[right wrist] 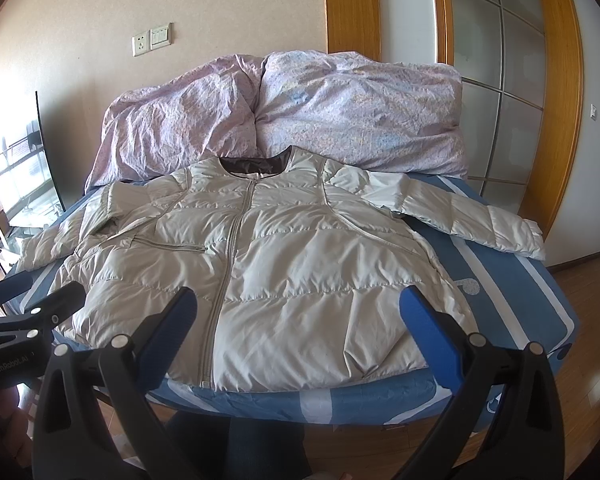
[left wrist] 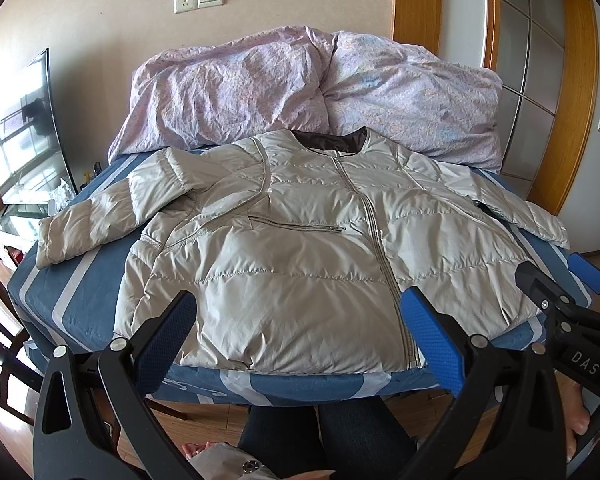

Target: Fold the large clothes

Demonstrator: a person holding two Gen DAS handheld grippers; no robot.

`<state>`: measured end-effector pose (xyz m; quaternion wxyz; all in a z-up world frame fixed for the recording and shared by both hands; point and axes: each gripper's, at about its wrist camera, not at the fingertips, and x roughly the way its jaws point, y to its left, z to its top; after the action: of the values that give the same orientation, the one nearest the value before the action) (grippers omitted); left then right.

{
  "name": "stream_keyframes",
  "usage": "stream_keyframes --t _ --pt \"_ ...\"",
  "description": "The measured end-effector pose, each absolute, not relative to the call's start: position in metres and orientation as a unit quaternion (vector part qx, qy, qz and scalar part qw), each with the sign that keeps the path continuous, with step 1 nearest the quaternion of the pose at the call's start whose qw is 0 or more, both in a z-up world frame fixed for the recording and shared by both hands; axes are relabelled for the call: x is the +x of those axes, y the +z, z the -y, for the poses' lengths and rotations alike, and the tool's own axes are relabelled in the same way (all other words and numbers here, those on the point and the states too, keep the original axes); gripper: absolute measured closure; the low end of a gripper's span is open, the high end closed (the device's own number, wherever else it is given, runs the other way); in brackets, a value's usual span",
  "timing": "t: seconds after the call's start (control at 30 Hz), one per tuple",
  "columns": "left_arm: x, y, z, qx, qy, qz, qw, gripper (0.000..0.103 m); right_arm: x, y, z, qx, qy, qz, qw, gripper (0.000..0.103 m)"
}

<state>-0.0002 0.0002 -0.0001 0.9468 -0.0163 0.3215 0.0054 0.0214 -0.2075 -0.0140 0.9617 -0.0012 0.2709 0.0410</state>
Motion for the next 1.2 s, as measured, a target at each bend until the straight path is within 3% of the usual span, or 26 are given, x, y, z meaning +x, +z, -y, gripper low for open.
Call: stream_keyframes --t 1.2 --pt "-0.0001 -0.0002 -0.0002 -0.016 0.005 -0.322 0.947 0.001 0.0223 -0.0122 0.2061 0.004 0.041 -0.271 0.962 0.002"
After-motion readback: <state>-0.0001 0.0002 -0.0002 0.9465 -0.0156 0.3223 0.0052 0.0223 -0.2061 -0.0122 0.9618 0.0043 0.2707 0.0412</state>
